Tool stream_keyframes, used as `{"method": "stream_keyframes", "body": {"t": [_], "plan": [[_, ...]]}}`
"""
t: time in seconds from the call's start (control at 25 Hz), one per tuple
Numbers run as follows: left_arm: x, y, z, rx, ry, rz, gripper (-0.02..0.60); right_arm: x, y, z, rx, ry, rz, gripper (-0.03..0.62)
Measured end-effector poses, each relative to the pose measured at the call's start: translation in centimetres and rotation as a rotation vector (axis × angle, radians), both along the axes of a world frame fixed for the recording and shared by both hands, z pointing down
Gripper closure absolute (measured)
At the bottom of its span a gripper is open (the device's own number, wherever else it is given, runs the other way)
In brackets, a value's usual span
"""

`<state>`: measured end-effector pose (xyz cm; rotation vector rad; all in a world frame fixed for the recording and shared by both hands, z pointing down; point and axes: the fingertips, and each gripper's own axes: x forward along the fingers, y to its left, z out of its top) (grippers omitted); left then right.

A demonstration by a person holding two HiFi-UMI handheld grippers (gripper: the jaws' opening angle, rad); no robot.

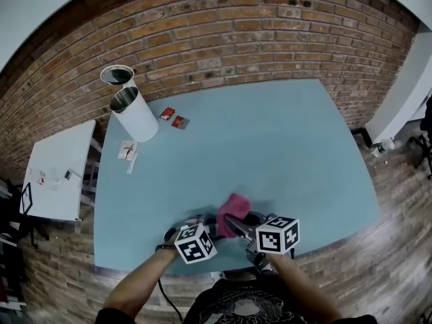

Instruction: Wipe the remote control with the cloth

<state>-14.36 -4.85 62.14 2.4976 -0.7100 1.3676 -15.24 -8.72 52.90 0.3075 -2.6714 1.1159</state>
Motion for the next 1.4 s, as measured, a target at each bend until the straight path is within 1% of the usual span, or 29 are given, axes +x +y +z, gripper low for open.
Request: {"method": "stream_keyframes", "body": {"t": [0.12,0.28,0.44,0.84,1.4], "plan": [[0.0,0.0,0.2,0.000,-0.008,0.008,0.353,-1.3,0.7,0.7,0.006,0.039,-0.022,0.531],[0.0,0.0,0.5,-0.009,-0.032,0.016,0.353,-1.9,0.8,1.4,0.001,0.069,-0.015,0.531],[-0.1,-0.1,0.7,-0.050,-0.044,0.011,0.353,-2.1,0.9,1.7,-0.002,0.078,-0.016,0.531],[-0.2,0.0,0.9,-0.074,-0.084,0.016,0.353,0.0,-0.1,1.9,-0.021,0.072,0.007,0.531],[-0.4,0.0,1.2,-0.120,-0.115,-0.001,0.351,3.0,-1.6,2.5,-0.057,0.057,0.041,0.531]]}}
